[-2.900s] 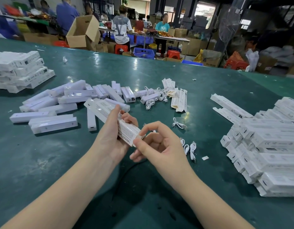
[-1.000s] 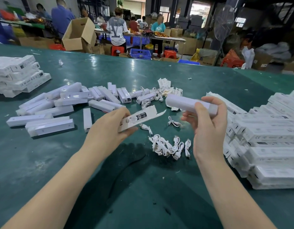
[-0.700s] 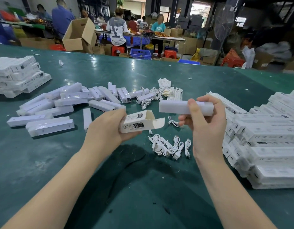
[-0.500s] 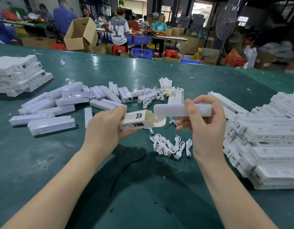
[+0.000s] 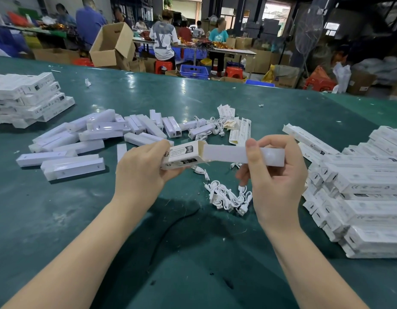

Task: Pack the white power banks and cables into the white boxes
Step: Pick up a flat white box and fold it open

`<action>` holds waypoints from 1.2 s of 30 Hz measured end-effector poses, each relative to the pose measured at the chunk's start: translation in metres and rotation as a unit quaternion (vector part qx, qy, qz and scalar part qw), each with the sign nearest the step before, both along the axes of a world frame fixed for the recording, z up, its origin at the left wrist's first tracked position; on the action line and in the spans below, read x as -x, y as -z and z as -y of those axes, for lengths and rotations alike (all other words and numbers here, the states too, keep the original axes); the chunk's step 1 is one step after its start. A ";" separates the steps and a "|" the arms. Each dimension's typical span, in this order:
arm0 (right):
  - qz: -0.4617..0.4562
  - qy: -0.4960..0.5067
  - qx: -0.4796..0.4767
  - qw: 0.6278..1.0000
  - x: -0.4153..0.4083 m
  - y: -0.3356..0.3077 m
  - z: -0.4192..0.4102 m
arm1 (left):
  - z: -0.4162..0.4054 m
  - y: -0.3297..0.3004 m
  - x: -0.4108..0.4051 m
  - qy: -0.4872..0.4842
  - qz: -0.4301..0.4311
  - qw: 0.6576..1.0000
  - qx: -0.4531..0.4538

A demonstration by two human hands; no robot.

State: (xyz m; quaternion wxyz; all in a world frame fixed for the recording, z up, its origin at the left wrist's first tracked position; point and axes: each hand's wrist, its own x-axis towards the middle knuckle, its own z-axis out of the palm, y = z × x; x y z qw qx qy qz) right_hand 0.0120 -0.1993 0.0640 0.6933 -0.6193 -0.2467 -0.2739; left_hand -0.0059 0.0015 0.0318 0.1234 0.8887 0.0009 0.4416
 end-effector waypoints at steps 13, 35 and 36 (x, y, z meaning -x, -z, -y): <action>-0.039 0.045 0.127 0.990 -0.003 0.011 -0.006 | 0.006 0.001 0.000 0.056 -0.028 0.998 -0.027; -0.100 -0.020 0.211 0.972 -0.020 0.027 -0.003 | 0.010 -0.001 0.000 -0.036 -0.042 0.984 0.167; -0.105 0.002 0.297 0.949 -0.025 0.031 -0.001 | 0.009 -0.001 -0.001 -0.042 -0.047 0.982 0.178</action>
